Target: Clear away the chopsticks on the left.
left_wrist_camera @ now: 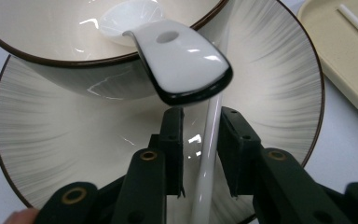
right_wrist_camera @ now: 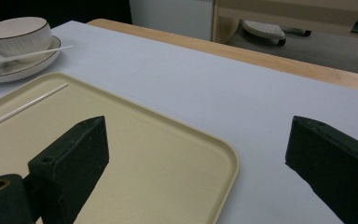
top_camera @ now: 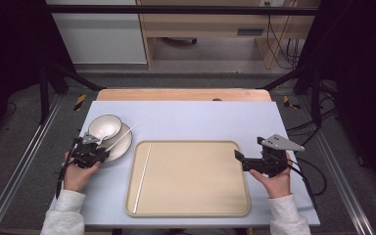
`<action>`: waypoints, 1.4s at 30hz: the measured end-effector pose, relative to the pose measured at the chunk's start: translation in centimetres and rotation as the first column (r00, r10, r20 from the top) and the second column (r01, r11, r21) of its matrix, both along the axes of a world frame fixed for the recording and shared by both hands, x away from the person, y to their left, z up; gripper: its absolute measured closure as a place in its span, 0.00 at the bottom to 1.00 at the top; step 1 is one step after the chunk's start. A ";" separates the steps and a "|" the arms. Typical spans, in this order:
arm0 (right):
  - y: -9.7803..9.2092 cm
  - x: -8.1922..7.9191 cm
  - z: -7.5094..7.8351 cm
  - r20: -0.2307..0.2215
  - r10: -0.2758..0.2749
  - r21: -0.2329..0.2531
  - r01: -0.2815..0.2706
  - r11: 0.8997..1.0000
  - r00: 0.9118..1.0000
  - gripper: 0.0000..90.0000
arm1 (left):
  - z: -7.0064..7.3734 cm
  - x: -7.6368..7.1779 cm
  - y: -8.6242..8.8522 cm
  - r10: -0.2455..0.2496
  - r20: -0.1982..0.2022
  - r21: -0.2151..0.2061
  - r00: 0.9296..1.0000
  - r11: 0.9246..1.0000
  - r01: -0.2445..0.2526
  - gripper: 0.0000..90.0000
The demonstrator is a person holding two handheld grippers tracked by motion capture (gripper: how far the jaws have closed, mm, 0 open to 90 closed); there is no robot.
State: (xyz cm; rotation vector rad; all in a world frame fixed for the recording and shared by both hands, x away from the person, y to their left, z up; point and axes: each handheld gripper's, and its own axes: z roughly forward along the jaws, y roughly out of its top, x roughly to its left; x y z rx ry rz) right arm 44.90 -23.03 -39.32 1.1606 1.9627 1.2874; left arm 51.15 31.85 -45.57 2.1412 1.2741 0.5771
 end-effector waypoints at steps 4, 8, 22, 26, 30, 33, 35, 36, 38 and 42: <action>0.0 0.1 -0.1 -0.002 0.000 -0.003 0.000 1.000 1.000 0.07 | -0.2 0.1 -0.2 -0.004 -0.009 0.000 1.000 1.000 0.004 0.87; 0.0 0.1 -0.1 -0.003 0.000 -0.005 0.000 1.000 1.000 0.07 | -0.2 0.1 -0.3 -0.012 -0.011 0.006 1.000 1.000 0.012 0.88; -0.2 0.0 0.0 -0.002 0.001 -0.007 -0.001 1.000 1.000 0.07 | 0.0 -0.1 -1.0 -0.039 -0.010 0.015 0.999 0.999 0.039 0.93; -0.3 0.0 0.1 0.000 -0.002 -0.003 0.002 1.000 1.000 0.07 | 0.5 -0.4 -1.3 -0.034 0.002 0.009 0.999 0.999 0.034 0.93; -0.4 -0.1 0.2 0.006 -0.004 -0.003 0.004 1.000 1.000 0.07 | 1.4 -0.8 -1.9 -0.039 0.025 0.000 0.999 0.999 0.039 0.93; -0.5 -0.2 0.2 0.009 -0.007 0.000 0.007 1.000 1.000 0.07 | 2.0 -1.2 -2.5 -0.042 0.043 -0.003 0.998 0.999 0.042 0.93; -0.6 -0.2 0.3 0.011 -0.009 0.001 0.009 1.000 1.000 0.07 | 2.4 -1.5 -2.8 -0.044 0.054 -0.005 0.998 0.999 0.044 0.93; -0.6 -0.2 0.3 0.012 -0.010 0.001 0.010 1.000 1.000 0.07 | 2.6 -1.7 -3.1 -0.041 0.062 -0.010 0.997 0.999 0.041 0.93; -0.7 -0.3 0.4 0.014 -0.010 0.004 0.010 1.000 1.000 0.07 | 3.0 -2.0 -3.6 -0.038 0.071 -0.014 0.997 0.999 0.039 0.93; -0.8 -0.4 0.5 0.018 -0.011 0.004 0.011 1.000 1.000 0.07 | 3.5 -2.6 -4.5 -0.036 0.087 -0.027 0.996 0.999 0.038 0.93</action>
